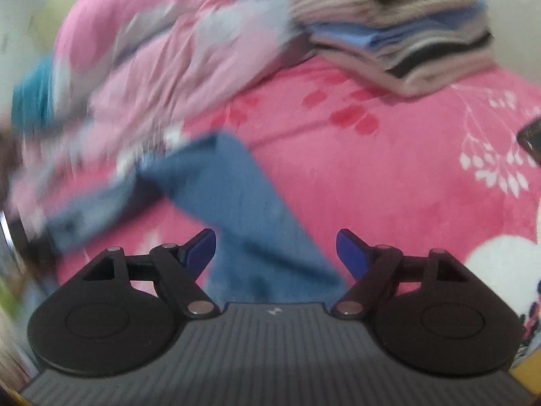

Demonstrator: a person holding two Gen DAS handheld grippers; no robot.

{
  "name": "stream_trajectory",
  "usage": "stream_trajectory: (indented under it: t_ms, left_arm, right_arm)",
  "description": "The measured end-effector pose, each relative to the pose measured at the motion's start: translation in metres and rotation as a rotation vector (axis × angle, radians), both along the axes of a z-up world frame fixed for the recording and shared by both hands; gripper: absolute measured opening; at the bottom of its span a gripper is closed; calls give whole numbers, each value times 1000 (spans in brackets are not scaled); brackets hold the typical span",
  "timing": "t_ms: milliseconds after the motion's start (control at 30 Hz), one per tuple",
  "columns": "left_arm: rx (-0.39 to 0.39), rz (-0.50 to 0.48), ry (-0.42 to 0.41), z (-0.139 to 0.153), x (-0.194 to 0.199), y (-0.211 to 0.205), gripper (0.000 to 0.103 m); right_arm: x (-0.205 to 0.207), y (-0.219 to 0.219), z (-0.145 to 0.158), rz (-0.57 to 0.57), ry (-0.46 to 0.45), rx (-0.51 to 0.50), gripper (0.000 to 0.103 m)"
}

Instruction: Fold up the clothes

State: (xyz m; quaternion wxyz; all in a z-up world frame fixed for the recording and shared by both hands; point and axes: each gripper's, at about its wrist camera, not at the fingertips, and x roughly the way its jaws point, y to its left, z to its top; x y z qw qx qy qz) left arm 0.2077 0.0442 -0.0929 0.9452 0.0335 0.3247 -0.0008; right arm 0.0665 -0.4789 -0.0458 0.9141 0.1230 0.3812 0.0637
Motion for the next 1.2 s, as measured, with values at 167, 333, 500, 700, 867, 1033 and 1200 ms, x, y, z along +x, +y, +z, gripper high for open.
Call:
stream_trajectory:
  t_ms: [167,333,500,700,867,1033,1200]
  left_arm:
    - [2,0,1,0,0,0,64]
    - [1,0,0,0,-1,0,64]
    - [0,-1,0,0,-1,1,64]
    - [0,0,1,0,0,0,64]
    - [7,-1,3,0,0,0,64]
    - [10,-2,3,0,0,0,64]
    - [15,-3,4,0,0,0,64]
  right_arm:
    - [16,11,7,-66,-1,-281,1]
    - [-2,20,76,-19,-371,-505,1]
    - [-34,30,83,142,-477,-736,21]
    - [-35,-31,30,-33,-158,-507,41]
    - [-23,-71,-3,-159,22,-316,49]
    - [19,-74,-15,-179,16,-217,50]
    - [62,-77,-27,-198,9,-119,45]
